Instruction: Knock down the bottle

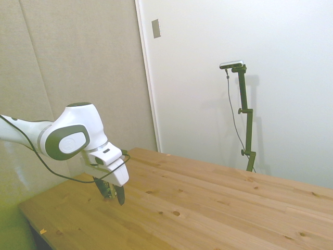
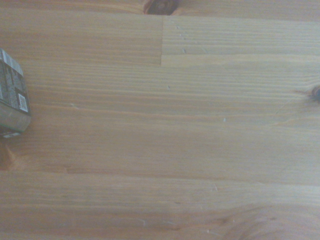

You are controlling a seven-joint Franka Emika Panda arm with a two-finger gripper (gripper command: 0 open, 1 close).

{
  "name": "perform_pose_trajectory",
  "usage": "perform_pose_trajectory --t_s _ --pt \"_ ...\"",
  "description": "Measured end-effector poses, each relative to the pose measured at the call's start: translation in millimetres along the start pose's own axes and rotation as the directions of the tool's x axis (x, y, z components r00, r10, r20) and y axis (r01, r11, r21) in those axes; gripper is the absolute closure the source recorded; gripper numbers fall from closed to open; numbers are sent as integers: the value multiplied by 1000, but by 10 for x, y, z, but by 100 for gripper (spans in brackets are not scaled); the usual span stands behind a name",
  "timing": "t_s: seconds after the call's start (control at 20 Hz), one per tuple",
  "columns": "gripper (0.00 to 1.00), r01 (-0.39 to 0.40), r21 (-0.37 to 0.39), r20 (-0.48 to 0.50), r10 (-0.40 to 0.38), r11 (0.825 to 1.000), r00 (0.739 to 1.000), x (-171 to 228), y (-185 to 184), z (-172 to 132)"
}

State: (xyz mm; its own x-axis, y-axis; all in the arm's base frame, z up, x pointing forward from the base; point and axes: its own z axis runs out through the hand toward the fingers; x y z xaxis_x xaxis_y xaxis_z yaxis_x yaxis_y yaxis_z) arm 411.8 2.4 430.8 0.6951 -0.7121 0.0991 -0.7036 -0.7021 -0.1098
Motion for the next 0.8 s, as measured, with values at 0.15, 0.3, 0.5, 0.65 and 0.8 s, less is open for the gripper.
perform_pose_trajectory --t_s 0.15,0.3,0.5,0.65,0.8 --pt "100 2 -11 -2 -2 1000 1000 -24 -18 10" --pt "100 19 -11 -15 -20 1000 1000 -123 -188 -80" --pt "100 23 -11 -16 -23 1000 1000 -222 -413 -295" --pt "100 23 -10 -14 -23 1000 1000 -269 -538 -445" --pt "100 20 -12 -12 -20 1000 1000 -326 -637 -513"
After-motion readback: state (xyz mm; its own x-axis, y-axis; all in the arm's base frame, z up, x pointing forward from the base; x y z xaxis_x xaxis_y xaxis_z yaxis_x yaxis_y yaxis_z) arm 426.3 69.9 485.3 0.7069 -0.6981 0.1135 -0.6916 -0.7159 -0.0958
